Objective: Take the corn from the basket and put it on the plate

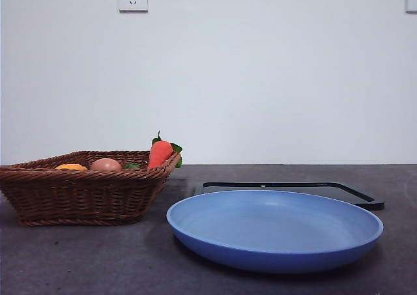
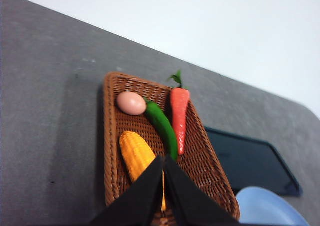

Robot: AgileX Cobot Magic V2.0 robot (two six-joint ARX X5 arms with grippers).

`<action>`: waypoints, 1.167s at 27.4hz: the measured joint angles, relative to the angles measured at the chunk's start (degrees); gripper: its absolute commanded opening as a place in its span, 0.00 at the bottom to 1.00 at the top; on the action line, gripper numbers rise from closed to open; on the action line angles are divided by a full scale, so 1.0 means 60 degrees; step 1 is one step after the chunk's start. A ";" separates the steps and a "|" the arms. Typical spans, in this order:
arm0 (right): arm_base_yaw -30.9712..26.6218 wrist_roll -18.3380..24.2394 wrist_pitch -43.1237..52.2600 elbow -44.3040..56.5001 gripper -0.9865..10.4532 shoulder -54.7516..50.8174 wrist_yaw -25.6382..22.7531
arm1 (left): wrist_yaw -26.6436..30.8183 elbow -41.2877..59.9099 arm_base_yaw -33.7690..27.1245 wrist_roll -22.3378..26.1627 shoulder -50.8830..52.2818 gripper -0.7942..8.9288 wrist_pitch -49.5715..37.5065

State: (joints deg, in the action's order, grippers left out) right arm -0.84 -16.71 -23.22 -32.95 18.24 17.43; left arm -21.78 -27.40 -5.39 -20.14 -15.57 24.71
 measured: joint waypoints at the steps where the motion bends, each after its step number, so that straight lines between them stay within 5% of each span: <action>1: 0.0000 0.0131 -0.0270 -0.0262 0.09 0.0160 0.0102 | -0.0102 -0.0259 0.0000 0.0157 -0.0157 0.09 0.0226; 15: 0.0222 0.2685 -0.4360 -0.3920 0.09 0.2299 0.0605 | -0.1566 -0.3370 0.0044 0.2051 -0.1792 0.09 0.3042; 25: 0.0765 0.3253 -0.5249 -0.4561 0.10 0.2630 0.0667 | -0.1865 -0.4003 0.0171 0.2641 -0.2157 0.11 0.4685; 32: 0.0838 0.3220 -0.5264 -0.4561 0.33 0.2732 0.0659 | -0.1865 -0.4003 0.0171 0.2659 -0.2164 0.49 0.4532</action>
State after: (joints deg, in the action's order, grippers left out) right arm 4.19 2.61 -54.81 -60.31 34.63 21.39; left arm -32.97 -51.42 -4.36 -4.19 -28.56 51.90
